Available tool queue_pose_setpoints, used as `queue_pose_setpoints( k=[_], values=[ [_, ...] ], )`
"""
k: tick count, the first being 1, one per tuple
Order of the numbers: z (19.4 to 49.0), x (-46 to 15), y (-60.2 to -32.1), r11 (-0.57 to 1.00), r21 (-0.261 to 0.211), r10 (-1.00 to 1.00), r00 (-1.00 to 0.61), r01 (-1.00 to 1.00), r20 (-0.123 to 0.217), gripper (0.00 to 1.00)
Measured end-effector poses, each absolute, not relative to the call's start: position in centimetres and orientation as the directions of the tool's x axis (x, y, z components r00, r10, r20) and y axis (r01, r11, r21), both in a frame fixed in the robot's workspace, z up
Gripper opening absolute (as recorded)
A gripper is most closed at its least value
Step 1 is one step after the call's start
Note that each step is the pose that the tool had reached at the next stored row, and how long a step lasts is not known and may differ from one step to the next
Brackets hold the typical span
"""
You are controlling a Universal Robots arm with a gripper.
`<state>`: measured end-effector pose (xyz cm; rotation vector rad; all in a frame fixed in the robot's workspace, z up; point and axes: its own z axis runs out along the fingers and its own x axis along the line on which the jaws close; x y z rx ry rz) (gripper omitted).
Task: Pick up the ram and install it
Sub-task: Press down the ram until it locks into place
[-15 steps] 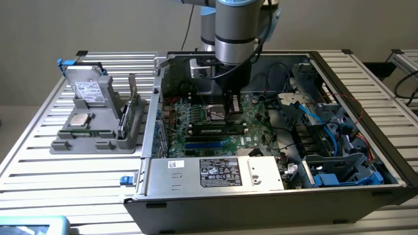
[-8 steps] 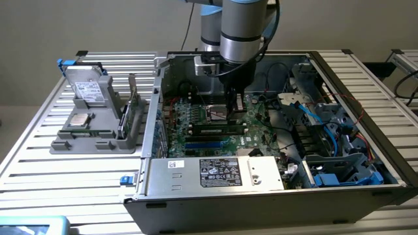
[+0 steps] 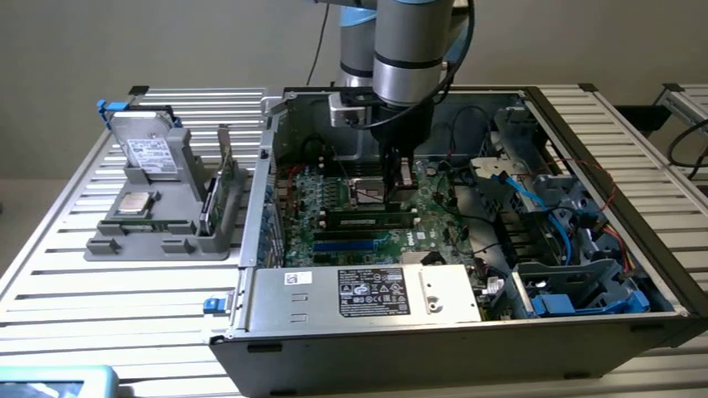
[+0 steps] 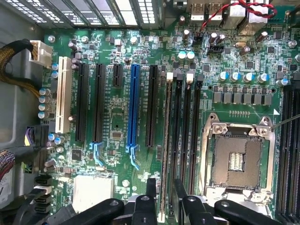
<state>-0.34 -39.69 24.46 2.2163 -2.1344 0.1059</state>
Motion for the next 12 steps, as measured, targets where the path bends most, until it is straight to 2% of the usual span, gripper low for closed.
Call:
queue_pose_setpoints(
  k=[3, 5, 12],
  values=[
    [24.53, -0.34, -39.69, -0.038, -0.002, -0.995, 0.037, -0.999, 0.093, 0.26],
    [24.56, -0.34, -39.69, -0.038, -0.002, -0.995, 0.037, -0.999, 0.093, 0.13],
    [24.24, -0.08, -39.67, -0.017, -0.002, -0.994, 0.017, -1.000, 0.105, 0.11]
  ],
)
